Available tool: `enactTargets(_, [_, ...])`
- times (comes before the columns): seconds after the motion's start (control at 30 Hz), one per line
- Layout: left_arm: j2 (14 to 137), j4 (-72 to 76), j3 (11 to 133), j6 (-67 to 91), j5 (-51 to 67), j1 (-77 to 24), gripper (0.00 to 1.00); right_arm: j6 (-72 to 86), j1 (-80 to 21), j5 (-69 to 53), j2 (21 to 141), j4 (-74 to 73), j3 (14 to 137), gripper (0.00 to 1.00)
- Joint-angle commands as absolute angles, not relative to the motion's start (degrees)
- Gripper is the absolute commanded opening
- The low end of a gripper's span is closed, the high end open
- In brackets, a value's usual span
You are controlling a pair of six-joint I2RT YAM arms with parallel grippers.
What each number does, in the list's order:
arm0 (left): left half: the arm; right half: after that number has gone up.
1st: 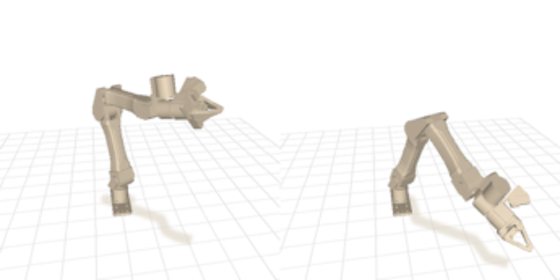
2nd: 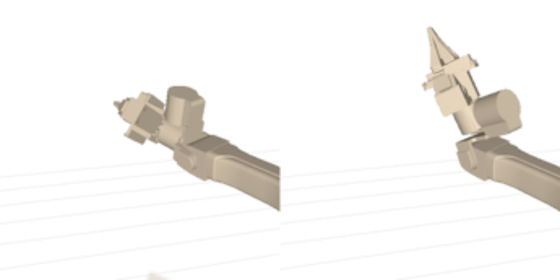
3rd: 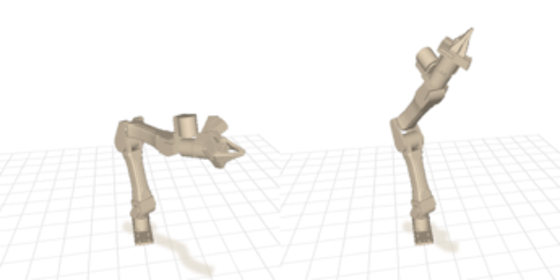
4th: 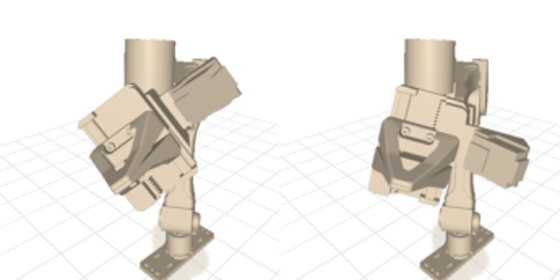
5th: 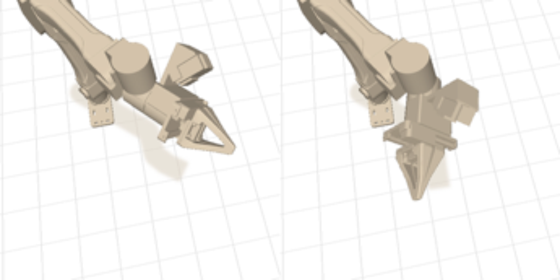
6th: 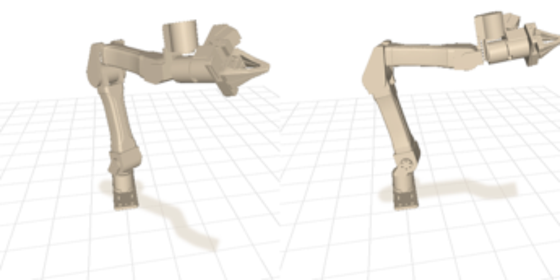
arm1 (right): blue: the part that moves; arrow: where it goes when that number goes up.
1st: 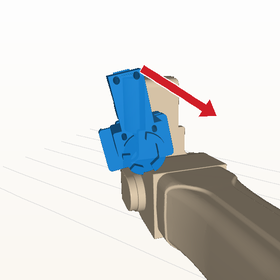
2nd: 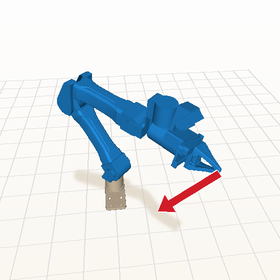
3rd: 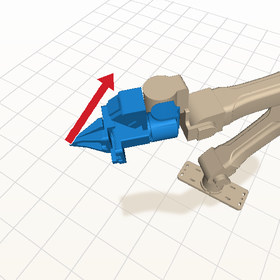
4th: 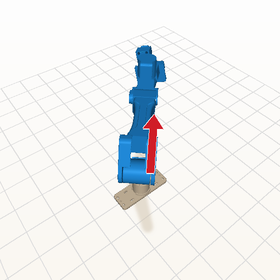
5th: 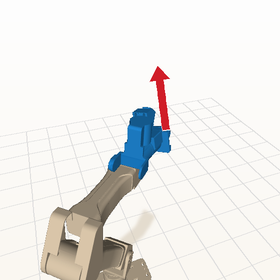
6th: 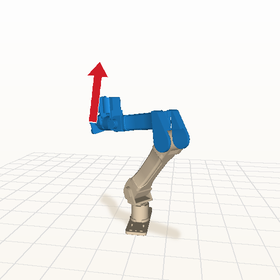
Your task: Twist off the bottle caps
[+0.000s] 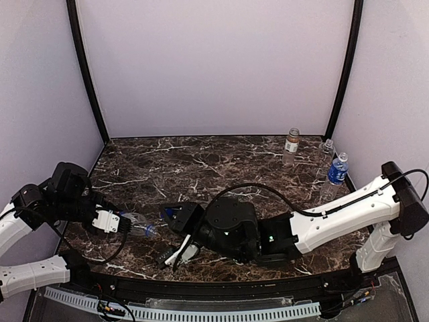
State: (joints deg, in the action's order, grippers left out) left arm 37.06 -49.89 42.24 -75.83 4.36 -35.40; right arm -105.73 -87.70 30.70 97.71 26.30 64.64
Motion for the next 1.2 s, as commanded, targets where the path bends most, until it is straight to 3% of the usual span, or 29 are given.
enactTargets(0.0, [35.9,-45.1,41.5,-69.9,1.3,-35.2,0.26,-73.4,-85.3,33.6,96.7,8.5,75.8,0.0])
enactTargets(0.1, [34.5,-37.7,40.2,-63.3,-0.8,-34.9,0.27,-46.9,-80.6,33.6,96.4,-5.5,81.2,0.0])
enactTargets(0.2, [33.5,-30.3,38.7,-56.9,-2.5,-33.6,0.28,-23.7,-75.4,24.3,96.6,-20.2,84.6,0.0])
enactTargets(0.4, [28.9,-22.0,37.5,-30.9,3.7,-28.3,0.31,8.6,-68.6,8.9,104.4,-40.5,89.6,0.0])
enactTargets(0.7, [19.7,-9.8,25.6,-3.4,20.9,-20.2,0.33,25.1,-65.0,2.4,113.9,-49.2,86.7,0.0])
enactTargets(1.03, [14.4,-3.0,17.7,2.3,24.5,-15.5,0.35,27.8,-62.4,3.0,116.5,-49.6,80.9,0.0])
enactTargets(1.07, [14.3,-2.9,17.3,2.3,24.7,-15.2,0.35,27.8,-62.5,3.3,116.9,-49.8,80.9,0.02])
enactTargets(1.17, [13.6,-2.4,16.5,2.0,27.1,-14.9,0.35,27.8,-62.5,3.8,117.9,-50.4,81.7,0.44])
